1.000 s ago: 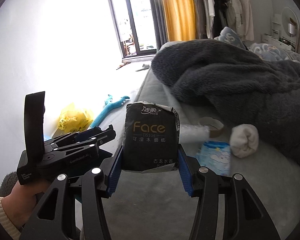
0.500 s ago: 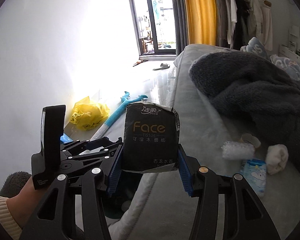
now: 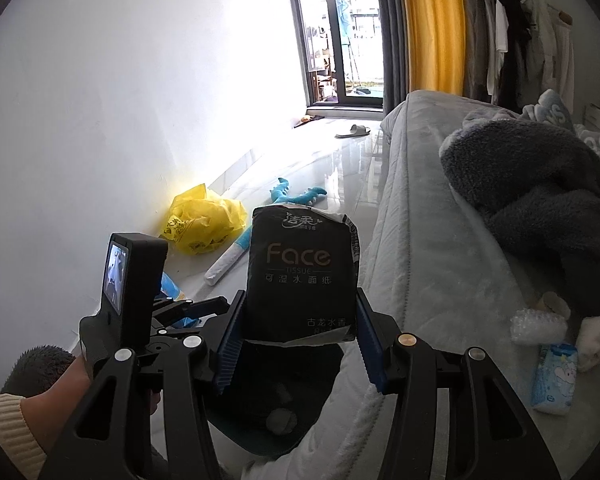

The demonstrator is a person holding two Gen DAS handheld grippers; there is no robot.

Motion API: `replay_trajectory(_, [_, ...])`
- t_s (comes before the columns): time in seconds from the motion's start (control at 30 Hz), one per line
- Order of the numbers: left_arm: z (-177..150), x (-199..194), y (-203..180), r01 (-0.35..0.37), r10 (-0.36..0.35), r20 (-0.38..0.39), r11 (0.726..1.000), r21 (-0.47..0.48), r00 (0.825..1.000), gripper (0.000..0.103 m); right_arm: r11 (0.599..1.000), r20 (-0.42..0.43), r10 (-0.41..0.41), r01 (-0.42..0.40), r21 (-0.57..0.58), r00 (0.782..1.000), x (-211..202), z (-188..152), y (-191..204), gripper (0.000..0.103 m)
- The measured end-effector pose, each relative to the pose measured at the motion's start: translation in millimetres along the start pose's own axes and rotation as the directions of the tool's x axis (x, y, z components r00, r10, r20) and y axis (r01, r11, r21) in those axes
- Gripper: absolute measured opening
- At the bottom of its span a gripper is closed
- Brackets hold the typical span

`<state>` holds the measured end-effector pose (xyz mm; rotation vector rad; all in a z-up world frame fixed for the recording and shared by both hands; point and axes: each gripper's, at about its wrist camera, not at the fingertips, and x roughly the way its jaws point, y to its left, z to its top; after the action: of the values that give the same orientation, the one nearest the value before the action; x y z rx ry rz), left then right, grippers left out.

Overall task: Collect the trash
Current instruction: 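Carry the tissue pack and C-shaped piece over the black bin, then open the left tool over the bin while the right tool releases the tissue pack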

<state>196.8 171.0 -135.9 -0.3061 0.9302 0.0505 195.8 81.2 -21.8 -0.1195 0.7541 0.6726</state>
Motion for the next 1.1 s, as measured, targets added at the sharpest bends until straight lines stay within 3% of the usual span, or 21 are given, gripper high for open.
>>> replay_trajectory(0.27, [-14, 13, 34, -0.012, 0.007, -0.114, 0.999, -0.043, 0.993, 0.050, 0.999, -0.015, 0.031, -0.032, -0.035, 0.999, 15, 4, 27, 0.052])
replay_trajectory(0.63, [-32, 23, 58, -0.012, 0.000, -0.253, 0.999, -0.046, 0.967, 0.053, 0.998, -0.062, 0.039, -0.042, -0.052, 0.997, 41, 2, 40, 0.052])
replay_trajectory(0.7, [-34, 22, 61, -0.015, 0.003, -0.270, 0.999, -0.044, 0.963, 0.056, 0.998, -0.072, 0.040, -0.044, -0.049, 0.997, 46, 1, 42, 0.052])
replay_trajectory(0.77, [-35, 22, 65, -0.010, -0.005, -0.285, 0.999, -0.050, 0.959, 0.069, 0.998, -0.084, 0.040, -0.045, -0.051, 0.996, 52, 0, 44, 0.052])
replay_trajectory(0.87, [-36, 16, 68, -0.016, 0.004, -0.282, 0.999, -0.042, 0.960, 0.079, 0.997, -0.104, 0.039, -0.045, -0.056, 0.994, 60, -2, 46, 0.052])
replay_trajectory(1.1, [-30, -6, 85, -0.030, 0.014, -0.219, 0.997, -0.069, 0.976, 0.082, 0.998, -0.160, 0.034, -0.042, -0.049, 0.987, 83, -10, 48, 0.052])
